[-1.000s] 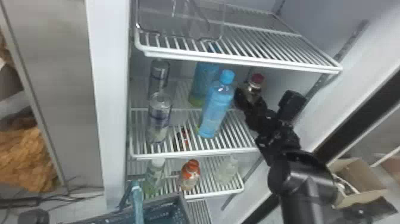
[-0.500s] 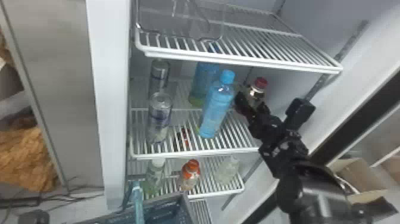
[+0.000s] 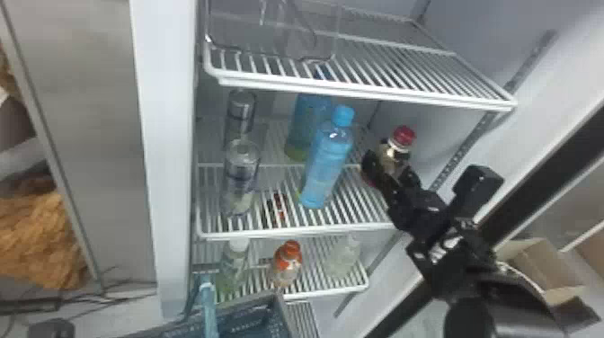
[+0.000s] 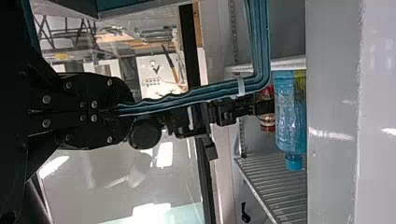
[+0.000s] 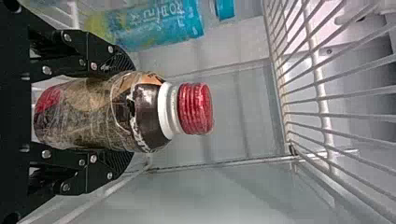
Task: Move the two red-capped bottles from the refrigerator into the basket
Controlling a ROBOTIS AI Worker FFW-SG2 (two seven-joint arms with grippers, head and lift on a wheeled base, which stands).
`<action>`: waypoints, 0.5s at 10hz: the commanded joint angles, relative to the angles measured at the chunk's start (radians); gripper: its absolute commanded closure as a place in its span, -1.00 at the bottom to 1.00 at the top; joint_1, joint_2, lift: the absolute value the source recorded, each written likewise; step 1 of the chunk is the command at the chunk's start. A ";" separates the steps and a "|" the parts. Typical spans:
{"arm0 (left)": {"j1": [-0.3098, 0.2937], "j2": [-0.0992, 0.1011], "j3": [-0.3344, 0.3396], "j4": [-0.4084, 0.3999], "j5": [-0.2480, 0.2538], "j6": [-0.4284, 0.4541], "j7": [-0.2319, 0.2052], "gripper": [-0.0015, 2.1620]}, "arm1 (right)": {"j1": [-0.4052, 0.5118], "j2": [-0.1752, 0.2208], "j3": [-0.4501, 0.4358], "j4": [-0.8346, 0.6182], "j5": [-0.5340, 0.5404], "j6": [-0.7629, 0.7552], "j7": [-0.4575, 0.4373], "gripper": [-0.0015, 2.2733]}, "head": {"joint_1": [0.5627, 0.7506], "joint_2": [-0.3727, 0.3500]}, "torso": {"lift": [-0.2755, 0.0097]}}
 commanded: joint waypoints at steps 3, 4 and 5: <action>0.000 -0.001 -0.002 0.000 0.000 0.000 0.000 0.11 | 0.144 0.005 -0.029 -0.152 -0.041 0.032 0.005 0.13 | 0.41 -0.94 | 0.93; 0.002 -0.001 -0.002 0.000 0.002 0.000 0.000 0.11 | 0.186 0.014 -0.053 -0.201 -0.047 0.050 0.011 0.13 | 0.41 -0.94 | 0.93; 0.005 -0.001 -0.002 0.000 0.002 0.000 0.000 0.11 | 0.220 0.028 -0.080 -0.245 -0.043 0.072 0.020 0.13 | 0.41 -0.94 | 0.93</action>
